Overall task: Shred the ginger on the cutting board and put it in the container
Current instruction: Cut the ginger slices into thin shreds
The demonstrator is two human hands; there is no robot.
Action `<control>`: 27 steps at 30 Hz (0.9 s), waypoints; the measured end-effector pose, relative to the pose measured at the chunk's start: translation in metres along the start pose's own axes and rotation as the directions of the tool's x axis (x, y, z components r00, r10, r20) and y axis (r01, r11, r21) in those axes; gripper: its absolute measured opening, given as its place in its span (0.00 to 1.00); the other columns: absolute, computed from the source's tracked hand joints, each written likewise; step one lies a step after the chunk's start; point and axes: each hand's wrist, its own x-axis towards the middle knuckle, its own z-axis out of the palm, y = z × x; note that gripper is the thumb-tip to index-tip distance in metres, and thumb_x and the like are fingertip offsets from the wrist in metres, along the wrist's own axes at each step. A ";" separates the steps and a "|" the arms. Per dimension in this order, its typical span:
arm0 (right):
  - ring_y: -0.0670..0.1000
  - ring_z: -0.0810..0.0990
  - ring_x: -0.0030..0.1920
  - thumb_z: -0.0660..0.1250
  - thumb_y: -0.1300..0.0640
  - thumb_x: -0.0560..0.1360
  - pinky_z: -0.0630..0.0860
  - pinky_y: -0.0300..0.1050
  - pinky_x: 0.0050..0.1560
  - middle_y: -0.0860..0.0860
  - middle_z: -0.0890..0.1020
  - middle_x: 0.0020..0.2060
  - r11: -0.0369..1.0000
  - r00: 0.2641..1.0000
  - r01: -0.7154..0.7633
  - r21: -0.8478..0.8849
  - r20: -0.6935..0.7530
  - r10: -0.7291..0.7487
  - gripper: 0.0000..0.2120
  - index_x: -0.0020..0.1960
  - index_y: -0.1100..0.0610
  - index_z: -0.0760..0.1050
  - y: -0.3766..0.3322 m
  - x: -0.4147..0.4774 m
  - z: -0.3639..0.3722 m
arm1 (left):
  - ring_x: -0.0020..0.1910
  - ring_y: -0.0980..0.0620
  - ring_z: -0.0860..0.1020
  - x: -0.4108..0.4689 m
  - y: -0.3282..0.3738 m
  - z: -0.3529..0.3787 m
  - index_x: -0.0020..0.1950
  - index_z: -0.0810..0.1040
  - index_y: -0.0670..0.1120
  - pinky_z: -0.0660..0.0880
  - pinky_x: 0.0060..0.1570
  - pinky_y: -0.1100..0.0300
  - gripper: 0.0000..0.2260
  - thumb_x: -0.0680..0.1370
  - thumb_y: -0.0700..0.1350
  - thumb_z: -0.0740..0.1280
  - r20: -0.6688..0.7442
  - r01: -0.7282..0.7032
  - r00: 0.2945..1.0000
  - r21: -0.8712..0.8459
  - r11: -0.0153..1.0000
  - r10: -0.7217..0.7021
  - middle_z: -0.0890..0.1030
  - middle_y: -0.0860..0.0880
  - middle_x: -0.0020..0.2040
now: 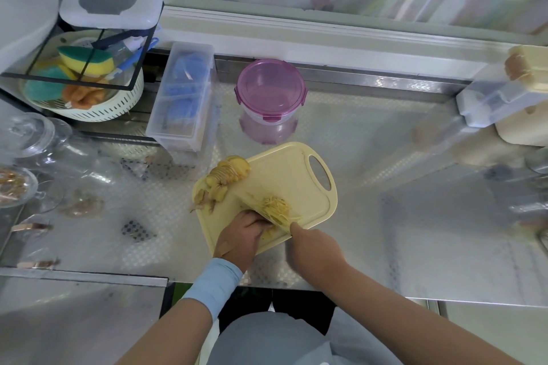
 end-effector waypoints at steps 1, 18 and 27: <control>0.50 0.65 0.29 0.56 0.61 0.76 0.60 0.46 0.27 0.51 0.69 0.32 1.000 1.000 -0.007 0.006 0.013 0.007 0.10 0.48 0.50 0.56 -0.002 0.002 -0.001 | 0.51 0.52 0.74 0.000 0.000 -0.001 0.46 0.85 0.44 0.70 0.49 0.66 0.13 0.77 0.44 0.61 -0.006 -0.004 1.000 0.003 1.000 0.004 0.83 0.48 0.48; 0.53 0.68 0.30 0.56 0.55 0.81 0.57 0.45 0.27 0.50 0.69 0.33 1.000 1.000 -0.005 0.001 -0.023 0.005 0.02 0.52 0.50 0.62 0.002 -0.015 -0.010 | 0.52 0.54 0.75 -0.002 -0.007 0.003 0.47 0.86 0.47 0.71 0.50 0.64 0.13 0.77 0.47 0.61 0.006 0.034 0.999 -0.022 0.999 -0.034 0.83 0.51 0.49; 0.59 0.74 0.35 0.57 0.65 0.73 0.71 0.47 0.33 0.52 0.71 0.34 0.999 0.999 -0.010 0.044 0.043 0.008 0.10 0.47 0.52 0.60 -0.020 0.013 -0.017 | 0.52 0.53 0.75 -0.004 -0.006 0.002 0.49 0.85 0.46 0.76 0.44 0.60 0.13 0.77 0.45 0.60 0.030 -0.002 1.000 0.028 1.000 0.001 0.82 0.52 0.49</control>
